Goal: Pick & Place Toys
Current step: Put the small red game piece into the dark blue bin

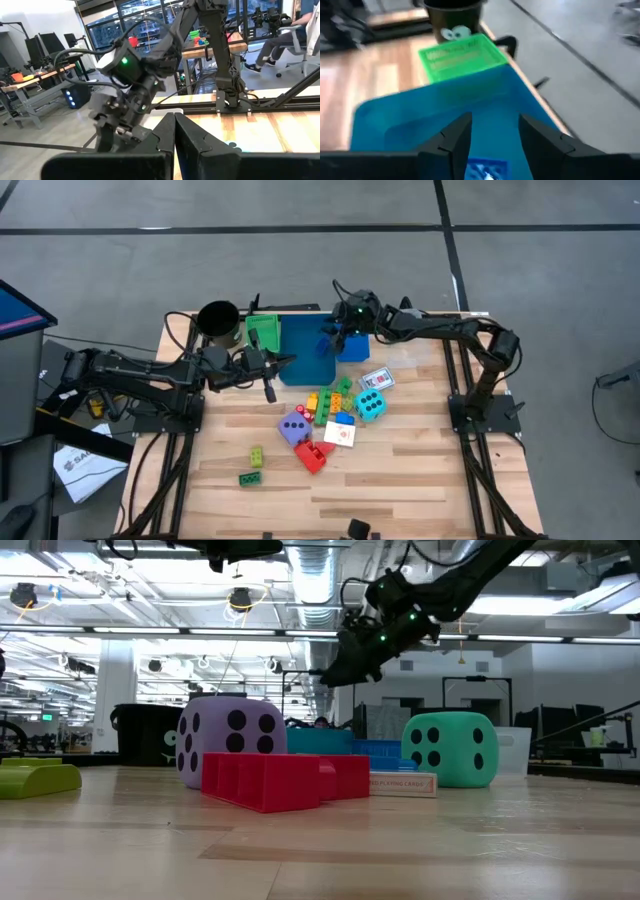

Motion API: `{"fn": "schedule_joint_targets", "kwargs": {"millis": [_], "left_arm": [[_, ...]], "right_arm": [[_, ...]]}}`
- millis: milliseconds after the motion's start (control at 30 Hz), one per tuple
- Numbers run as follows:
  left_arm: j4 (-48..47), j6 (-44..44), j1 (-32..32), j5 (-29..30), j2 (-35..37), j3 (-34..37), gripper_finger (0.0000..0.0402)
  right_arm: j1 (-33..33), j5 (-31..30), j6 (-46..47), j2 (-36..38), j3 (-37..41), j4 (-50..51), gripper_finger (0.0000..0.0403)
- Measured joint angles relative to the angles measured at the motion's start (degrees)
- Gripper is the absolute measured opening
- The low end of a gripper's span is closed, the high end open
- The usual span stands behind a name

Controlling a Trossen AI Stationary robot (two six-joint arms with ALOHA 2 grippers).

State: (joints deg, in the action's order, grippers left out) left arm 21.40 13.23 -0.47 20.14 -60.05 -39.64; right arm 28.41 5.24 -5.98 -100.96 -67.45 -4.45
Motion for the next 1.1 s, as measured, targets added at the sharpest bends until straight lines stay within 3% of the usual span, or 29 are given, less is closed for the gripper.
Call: {"fn": "schedule_joint_targets", "kwargs": {"millis": [133,400,633,900,1100], "left_arm": [[0.0,0.0,0.0,0.0,0.0,0.0,0.0001],[-0.3,-3.5,0.0,0.0,0.0,0.0,0.0001],[-3.0,-6.2,-2.5,-0.1,0.0,0.0,0.0001],[-1.5,-6.3,-9.0,-15.0,0.0,0.0,0.0001],[-1.8,-9.1,-12.4,-17.0,-0.1,0.0,0.0001]], "right_arm": [[-2.4,-6.8,-1.0,3.6,1.4,2.8,0.0136],[-9.6,-8.5,2.7,12.2,10.2,2.1,0.0106],[-19.2,-18.7,8.7,19.6,20.3,1.3,0.0102],[-31.8,-20.6,11.8,24.5,22.4,0.4,0.0102],[-40.2,-25.0,12.8,24.1,22.4,-4.4,0.0102]]}}
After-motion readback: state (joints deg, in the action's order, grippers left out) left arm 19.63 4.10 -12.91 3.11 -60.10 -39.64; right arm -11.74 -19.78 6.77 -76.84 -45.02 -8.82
